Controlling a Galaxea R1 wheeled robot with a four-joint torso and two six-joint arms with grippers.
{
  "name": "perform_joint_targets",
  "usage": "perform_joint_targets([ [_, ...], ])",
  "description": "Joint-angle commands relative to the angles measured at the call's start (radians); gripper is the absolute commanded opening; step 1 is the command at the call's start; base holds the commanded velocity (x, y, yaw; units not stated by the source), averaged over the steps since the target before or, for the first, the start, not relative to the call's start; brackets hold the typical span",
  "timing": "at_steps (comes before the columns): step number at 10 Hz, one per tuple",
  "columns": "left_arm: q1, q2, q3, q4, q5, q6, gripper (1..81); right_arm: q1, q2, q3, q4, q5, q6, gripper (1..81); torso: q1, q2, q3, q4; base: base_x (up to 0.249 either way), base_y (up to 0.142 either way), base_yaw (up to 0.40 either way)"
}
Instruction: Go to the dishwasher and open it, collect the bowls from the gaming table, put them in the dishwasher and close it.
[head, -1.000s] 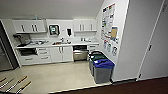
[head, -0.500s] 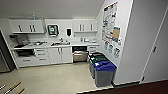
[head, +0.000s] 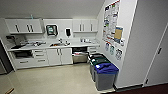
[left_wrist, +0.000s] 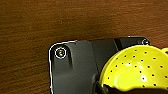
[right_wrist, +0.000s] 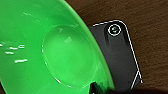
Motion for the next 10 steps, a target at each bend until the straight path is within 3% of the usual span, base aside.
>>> perform_joint_targets([
  [1, -0.067, -0.011, 0.001, -0.003, 0.044, 0.004, 1.0, 0.056, 0.002, 0.006, -0.011, -0.065, -0.008, 1.0, 0.000, 0.000, 0.000, 0.000, 0.216, 0.000, 0.000],
  [10, -0.067, -0.013, 0.001, -0.005, 0.044, 0.004, 1.0, 0.055, -0.001, 0.006, -0.013, -0.065, -0.008, 1.0, 0.000, 0.000, 0.000, 0.000, 0.206, 0.000, 0.000],
])
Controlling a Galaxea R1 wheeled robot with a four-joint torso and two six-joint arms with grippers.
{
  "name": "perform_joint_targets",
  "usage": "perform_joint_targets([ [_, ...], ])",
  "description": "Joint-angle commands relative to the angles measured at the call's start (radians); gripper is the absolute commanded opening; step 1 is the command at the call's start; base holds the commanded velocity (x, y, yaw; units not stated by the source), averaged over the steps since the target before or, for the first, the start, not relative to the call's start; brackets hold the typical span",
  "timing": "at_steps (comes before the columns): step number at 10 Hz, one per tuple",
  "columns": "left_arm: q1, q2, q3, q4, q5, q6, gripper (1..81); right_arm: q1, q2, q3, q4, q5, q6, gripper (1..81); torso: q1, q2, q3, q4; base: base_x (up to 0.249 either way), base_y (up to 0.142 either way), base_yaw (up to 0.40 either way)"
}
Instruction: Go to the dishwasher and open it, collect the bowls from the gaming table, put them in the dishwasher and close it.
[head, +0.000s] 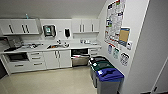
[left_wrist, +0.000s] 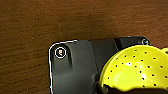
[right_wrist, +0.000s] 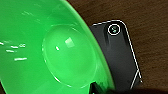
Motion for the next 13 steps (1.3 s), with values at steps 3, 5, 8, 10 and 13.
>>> perform_joint_targets([
  [3, -0.067, -0.011, 0.001, -0.005, 0.044, 0.004, 1.0, 0.055, 0.002, 0.006, -0.012, -0.066, -0.008, 1.0, 0.001, 0.000, 0.000, 0.000, 0.172, 0.000, 0.000],
  [5, -0.067, -0.011, 0.001, -0.005, 0.044, 0.004, 1.0, 0.055, 0.002, 0.006, -0.012, -0.066, -0.008, 1.0, 0.000, 0.000, 0.000, 0.000, 0.171, 0.000, 0.000],
  [8, -0.067, -0.013, 0.001, -0.003, 0.044, 0.004, 1.0, 0.061, 0.003, 0.006, -0.015, -0.068, -0.008, 1.0, 0.000, 0.000, 0.000, 0.000, 0.170, 0.000, 0.000],
  [10, -0.067, -0.011, 0.001, -0.003, 0.044, 0.004, 1.0, 0.061, 0.005, 0.006, -0.015, -0.068, -0.008, 1.0, 0.000, 0.000, 0.000, 0.000, 0.170, 0.000, 0.000],
  [13, -0.067, -0.010, 0.001, -0.003, 0.044, 0.004, 1.0, 0.058, 0.005, 0.006, -0.015, -0.068, -0.008, 1.0, 0.000, 0.000, 0.000, 0.000, 0.170, 0.000, 0.000],
])
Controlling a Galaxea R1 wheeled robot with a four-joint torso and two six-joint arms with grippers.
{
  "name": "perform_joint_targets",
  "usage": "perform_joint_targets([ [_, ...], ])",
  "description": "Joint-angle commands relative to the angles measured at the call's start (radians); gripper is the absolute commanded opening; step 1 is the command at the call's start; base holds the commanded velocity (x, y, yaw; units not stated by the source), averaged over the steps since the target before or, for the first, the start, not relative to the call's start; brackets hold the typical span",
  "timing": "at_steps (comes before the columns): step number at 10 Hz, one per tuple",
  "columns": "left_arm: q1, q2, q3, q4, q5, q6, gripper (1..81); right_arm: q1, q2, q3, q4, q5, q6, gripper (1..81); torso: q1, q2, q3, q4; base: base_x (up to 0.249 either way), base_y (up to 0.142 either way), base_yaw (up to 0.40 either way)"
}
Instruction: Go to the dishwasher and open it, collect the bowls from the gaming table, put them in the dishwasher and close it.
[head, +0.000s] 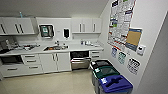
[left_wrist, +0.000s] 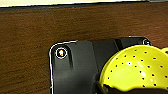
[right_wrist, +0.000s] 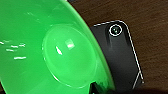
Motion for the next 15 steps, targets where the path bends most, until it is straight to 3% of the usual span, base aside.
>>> perform_joint_targets([
  [1, -0.066, -0.010, 0.001, -0.003, 0.045, 0.004, 1.0, 0.054, 0.002, 0.006, -0.014, -0.067, -0.008, 1.0, 0.000, 0.000, 0.000, 0.000, 0.170, 0.000, 0.000],
  [8, -0.068, -0.013, 0.001, -0.005, 0.045, 0.003, 1.0, 0.055, 0.000, 0.006, -0.012, -0.067, -0.008, 1.0, 0.000, 0.000, 0.000, 0.000, 0.152, 0.000, 0.000],
  [15, -0.068, -0.013, 0.001, -0.005, 0.045, 0.000, 1.0, 0.055, -0.001, 0.006, -0.012, -0.067, -0.008, 1.0, 0.000, 0.000, 0.000, 0.000, 0.085, 0.078, 0.000],
])
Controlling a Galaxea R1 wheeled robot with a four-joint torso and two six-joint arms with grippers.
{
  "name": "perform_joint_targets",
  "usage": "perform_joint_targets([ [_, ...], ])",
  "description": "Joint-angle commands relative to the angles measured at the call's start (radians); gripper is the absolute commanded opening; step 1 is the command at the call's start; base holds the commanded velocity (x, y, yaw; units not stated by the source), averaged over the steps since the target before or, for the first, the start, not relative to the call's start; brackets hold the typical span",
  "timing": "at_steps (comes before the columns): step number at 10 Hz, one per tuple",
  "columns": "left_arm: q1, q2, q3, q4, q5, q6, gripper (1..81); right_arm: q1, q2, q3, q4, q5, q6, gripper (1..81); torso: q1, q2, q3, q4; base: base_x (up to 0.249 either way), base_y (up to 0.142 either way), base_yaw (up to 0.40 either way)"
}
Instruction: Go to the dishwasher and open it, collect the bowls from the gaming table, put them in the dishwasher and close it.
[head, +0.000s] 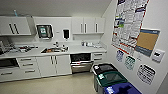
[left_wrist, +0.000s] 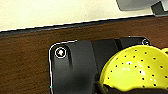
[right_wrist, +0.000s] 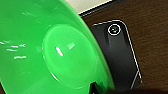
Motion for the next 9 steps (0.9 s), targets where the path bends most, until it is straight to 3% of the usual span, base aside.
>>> perform_joint_targets([
  [1, -0.064, -0.014, 0.000, -0.005, 0.043, 0.004, 1.0, 0.056, 0.001, 0.007, -0.013, -0.067, -0.008, 1.0, 0.000, 0.000, 0.000, 0.000, 0.087, 0.079, 0.000],
  [9, -0.067, -0.011, 0.000, -0.003, 0.041, 0.003, 1.0, 0.065, 0.004, 0.007, -0.014, -0.069, -0.009, 1.0, 0.000, 0.000, 0.000, 0.000, 0.098, 0.079, 0.000],
])
